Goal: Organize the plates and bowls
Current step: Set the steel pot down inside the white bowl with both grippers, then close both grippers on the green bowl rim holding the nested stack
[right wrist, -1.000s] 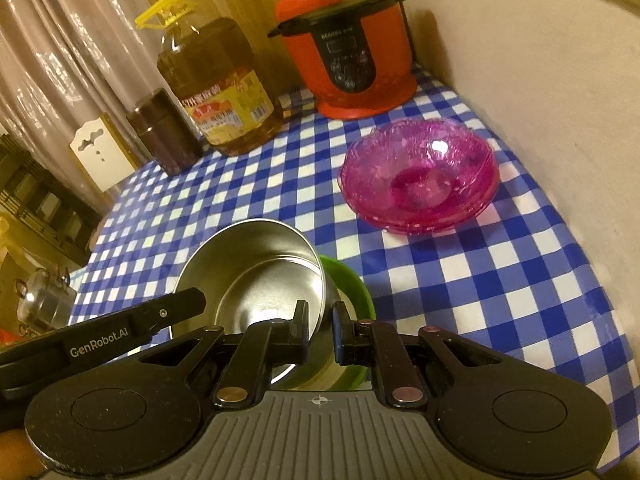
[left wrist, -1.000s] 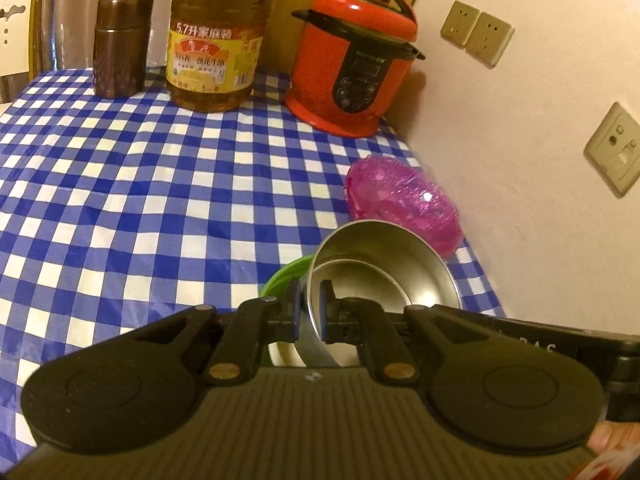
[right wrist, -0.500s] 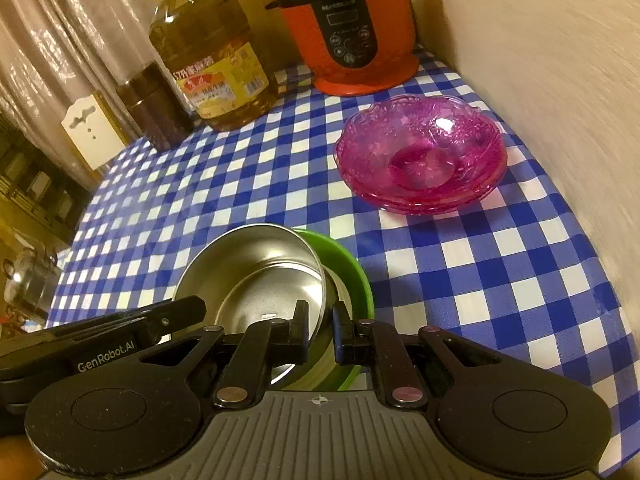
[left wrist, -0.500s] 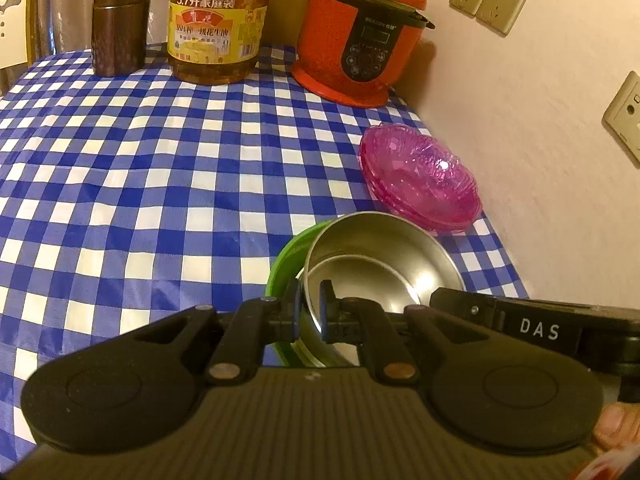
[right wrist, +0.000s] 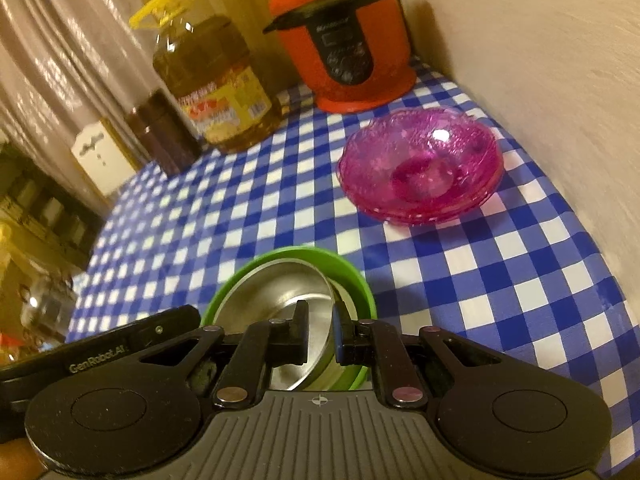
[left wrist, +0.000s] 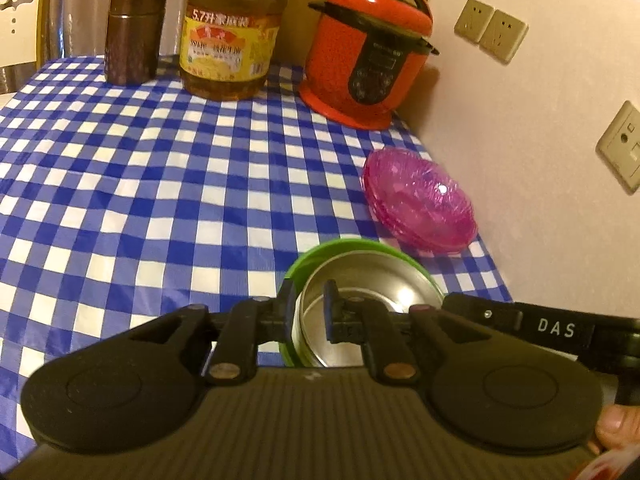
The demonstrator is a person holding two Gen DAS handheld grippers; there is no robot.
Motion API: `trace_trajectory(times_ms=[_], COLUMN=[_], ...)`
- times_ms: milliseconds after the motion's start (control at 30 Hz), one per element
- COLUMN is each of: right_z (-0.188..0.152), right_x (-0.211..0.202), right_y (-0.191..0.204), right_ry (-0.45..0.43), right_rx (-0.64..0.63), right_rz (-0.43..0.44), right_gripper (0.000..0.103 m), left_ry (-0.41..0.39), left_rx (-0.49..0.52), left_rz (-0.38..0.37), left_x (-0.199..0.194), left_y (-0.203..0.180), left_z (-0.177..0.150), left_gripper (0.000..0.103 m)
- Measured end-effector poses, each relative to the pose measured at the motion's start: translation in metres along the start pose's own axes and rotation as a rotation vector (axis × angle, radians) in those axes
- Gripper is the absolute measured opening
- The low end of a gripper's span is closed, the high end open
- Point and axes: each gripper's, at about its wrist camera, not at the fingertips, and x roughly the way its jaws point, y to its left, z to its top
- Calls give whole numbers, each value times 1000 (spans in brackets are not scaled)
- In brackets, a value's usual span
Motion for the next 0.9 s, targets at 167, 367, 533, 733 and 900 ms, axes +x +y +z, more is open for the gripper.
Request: trace_trajectory(times_ms=[167,367,533,733,900], right_z=[0,-4,-10,-20,-29], right_x=[-7,-9,-7,-9,-3], right_y=[-5,-12,-18,-30,-36], right_ry=[-29,-36,-19,-13,22], right_rx=[37,59,51,85,105], right_rz=[22,23,-17,-8,7], right_gripper=[12,13,27,64,64], left_ry=[-13,2,15,37,62], left_rx=[-14,1,7,6,17], left_rz=[-14,0,18,19,7], left_x=[-3,4,8,10,12], left_y=[1,2,6,11,7], left_z=[2,-3,-9,-17,-29], left_gripper=[14,24,28,36,40])
